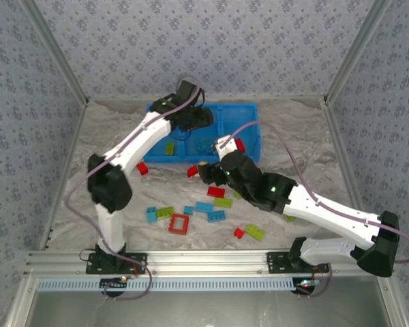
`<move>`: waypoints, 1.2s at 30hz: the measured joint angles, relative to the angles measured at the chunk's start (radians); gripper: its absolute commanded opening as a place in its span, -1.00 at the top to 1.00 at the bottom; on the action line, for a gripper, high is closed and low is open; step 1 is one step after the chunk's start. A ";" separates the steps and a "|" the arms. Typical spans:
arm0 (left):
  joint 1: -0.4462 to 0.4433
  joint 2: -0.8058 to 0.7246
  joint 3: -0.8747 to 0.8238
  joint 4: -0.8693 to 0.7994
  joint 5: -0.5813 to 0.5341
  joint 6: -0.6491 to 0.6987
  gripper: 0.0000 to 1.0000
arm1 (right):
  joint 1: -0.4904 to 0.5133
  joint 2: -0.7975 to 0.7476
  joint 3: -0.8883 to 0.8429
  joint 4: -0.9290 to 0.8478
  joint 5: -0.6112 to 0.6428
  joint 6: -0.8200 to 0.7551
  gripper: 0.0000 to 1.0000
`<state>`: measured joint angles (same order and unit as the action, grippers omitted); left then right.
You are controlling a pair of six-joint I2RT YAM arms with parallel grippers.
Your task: Sort the legos into containers by color
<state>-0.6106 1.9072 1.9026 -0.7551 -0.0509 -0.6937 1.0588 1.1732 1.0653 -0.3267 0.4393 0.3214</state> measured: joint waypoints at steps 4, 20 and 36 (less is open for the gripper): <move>-0.039 -0.280 -0.205 0.005 -0.077 0.006 -0.34 | 0.105 0.006 -0.045 -0.023 -0.017 0.013 -0.51; -0.299 -1.139 -0.879 -0.247 -0.069 -0.077 -0.22 | 0.237 0.415 0.013 -0.071 -0.225 0.317 0.06; -0.306 -1.186 -0.900 -0.261 -0.029 -0.098 -0.23 | 0.180 0.632 0.116 -0.144 -0.482 0.662 0.29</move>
<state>-0.9169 0.7208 1.0031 -1.0161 -0.0803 -0.7921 1.2388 1.8057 1.1816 -0.4706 -0.0425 0.9836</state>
